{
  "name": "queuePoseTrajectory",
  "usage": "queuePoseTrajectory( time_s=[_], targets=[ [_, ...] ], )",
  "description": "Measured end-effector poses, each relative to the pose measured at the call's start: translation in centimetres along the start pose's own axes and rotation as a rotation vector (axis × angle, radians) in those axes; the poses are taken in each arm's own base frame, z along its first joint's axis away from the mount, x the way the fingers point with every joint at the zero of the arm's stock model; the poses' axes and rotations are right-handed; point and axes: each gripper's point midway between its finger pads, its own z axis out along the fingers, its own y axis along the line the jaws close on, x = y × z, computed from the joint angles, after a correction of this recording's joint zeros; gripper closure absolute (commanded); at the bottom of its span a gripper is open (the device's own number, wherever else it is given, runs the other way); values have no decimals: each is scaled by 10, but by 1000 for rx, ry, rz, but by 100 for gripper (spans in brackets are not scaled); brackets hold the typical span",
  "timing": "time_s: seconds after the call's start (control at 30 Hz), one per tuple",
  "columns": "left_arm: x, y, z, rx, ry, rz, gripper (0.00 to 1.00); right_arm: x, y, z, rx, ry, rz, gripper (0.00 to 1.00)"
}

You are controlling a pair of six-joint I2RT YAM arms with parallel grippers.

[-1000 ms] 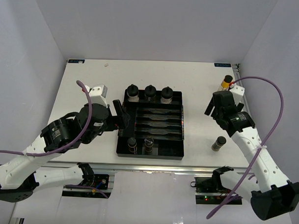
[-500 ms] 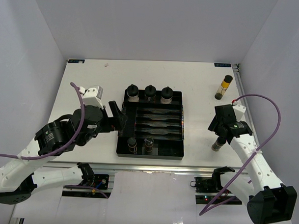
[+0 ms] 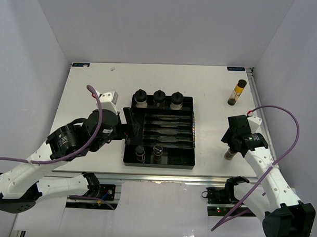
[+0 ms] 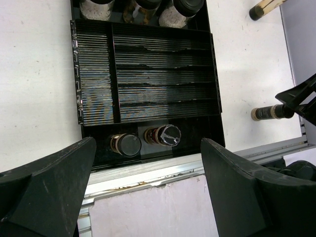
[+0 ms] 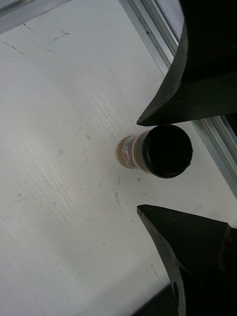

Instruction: Organize the condiment bottles

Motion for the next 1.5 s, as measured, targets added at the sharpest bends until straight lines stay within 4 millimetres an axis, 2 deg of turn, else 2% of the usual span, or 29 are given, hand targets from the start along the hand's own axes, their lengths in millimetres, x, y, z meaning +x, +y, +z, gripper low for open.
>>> queuePoseTrajectory(
  time_s=[0.23, 0.73, 1.13, 1.2, 1.33, 1.43, 1.5],
  targets=[
    [-3, 0, -4, 14, -10, -11, 2, 2, 1, 0, -1, 8, 17, 31],
    [-3, -1, -3, 14, -9, -10, 2, 9, 1, 0, -4, 42, 26, 42],
    [-10, -1, -12, 33, -30, -27, 2, 11, 3, -2, -15, 52, 21, 61],
    [-11, 0, -13, 35, -33, -29, 2, 11, 3, -2, -23, 54, 20, 62],
    [-13, 1, -16, 38, -39, -33, 2, 12, 5, -3, -31, 57, 16, 60],
    [-14, 1, -18, 41, -43, -36, 2, 11, 5, -3, -35, 56, 17, 53],
    [-16, 0, -19, 44, -47, -39, 2, 11, 6, -3, -36, 56, 18, 44]
  ],
)
